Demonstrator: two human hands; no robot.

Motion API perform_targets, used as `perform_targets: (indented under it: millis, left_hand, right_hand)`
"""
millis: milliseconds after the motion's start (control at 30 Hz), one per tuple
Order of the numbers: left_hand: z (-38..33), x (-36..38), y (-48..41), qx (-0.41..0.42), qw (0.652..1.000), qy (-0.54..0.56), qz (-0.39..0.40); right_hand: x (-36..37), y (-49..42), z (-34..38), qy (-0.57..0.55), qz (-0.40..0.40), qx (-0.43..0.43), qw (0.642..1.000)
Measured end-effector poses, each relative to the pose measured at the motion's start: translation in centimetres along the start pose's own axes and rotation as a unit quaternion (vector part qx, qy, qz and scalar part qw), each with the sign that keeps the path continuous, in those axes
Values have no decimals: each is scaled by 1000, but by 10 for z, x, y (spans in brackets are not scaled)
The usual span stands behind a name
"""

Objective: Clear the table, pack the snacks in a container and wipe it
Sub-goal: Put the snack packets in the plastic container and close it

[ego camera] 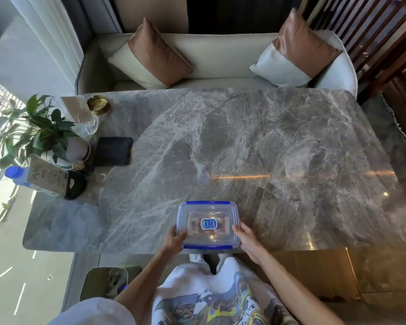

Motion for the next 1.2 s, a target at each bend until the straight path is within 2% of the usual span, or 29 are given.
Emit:
perform_targets:
  millis: [133, 267, 400, 600, 767, 900, 1067, 1200]
  left_hand:
    - [8, -16, 14, -11, 996, 59, -62]
    - [11, -52, 28, 11, 983, 108, -149]
    - [1, -101, 47, 47, 953, 198, -224]
    - [-39, -207, 58, 105, 926, 197, -305]
    - [-78, -316, 56, 124, 917, 161, -344]
    - [-107, -385, 53, 129, 919, 144, -343]
    - [-126, -439, 43, 111, 926, 122, -340]
    - [-136, -466, 32, 122, 942, 87, -301]
  right_hand:
    - [1, -4, 15, 31, 33, -13, 999]
    - [36, -14, 47, 86, 89, -35, 992]
    - [99, -29, 77, 139, 137, -48, 980]
    - [216, -42, 114, 177, 175, -53, 967]
    - [329, -49, 132, 158, 189, -40, 968]
    - [403, -54, 142, 149, 170, -20, 974]
    - [455, -56, 146, 133, 142, 13, 981]
    - [477, -62, 141, 131, 129, 32, 982]
Point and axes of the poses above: each hand's wrist, its own y-axis away from the middle knuckle, its own x-axis out of the palm, z = x × y, the point moved 1 cm from there along -y, towards the middle knuckle, and after that the axes turned 15 degrees about y, right-handed, at the moved point
